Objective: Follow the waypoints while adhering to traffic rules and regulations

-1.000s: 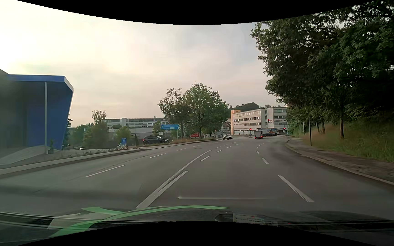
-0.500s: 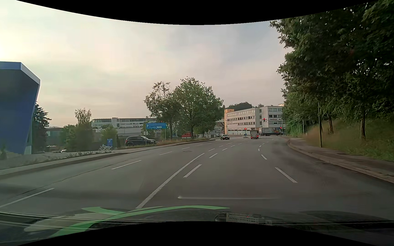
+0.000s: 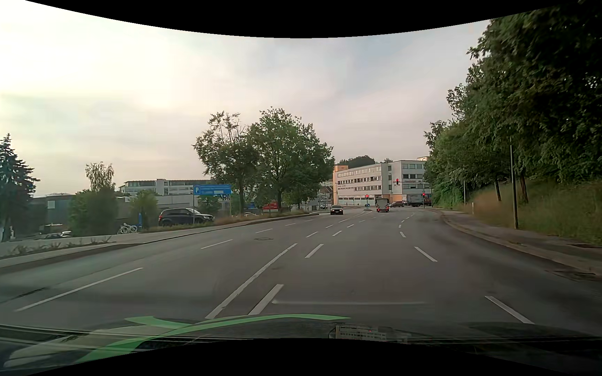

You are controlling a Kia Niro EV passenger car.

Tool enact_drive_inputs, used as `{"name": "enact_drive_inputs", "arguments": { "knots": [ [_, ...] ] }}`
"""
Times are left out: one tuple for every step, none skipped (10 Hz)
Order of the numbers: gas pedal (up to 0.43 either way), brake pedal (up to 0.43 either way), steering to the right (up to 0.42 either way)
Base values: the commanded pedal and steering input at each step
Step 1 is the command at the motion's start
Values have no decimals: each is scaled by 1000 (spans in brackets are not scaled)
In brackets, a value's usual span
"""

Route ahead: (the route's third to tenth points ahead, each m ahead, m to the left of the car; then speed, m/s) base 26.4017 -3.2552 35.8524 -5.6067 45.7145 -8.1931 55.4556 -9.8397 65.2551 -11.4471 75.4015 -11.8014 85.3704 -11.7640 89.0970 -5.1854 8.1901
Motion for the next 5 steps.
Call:
{"name": "enact_drive_inputs", "arguments": {
  "knots": [
    [8,0,34],
    [0,0,34],
    [0,0,34],
    [0,0,33],
    [0,0,32]
  ]
}}
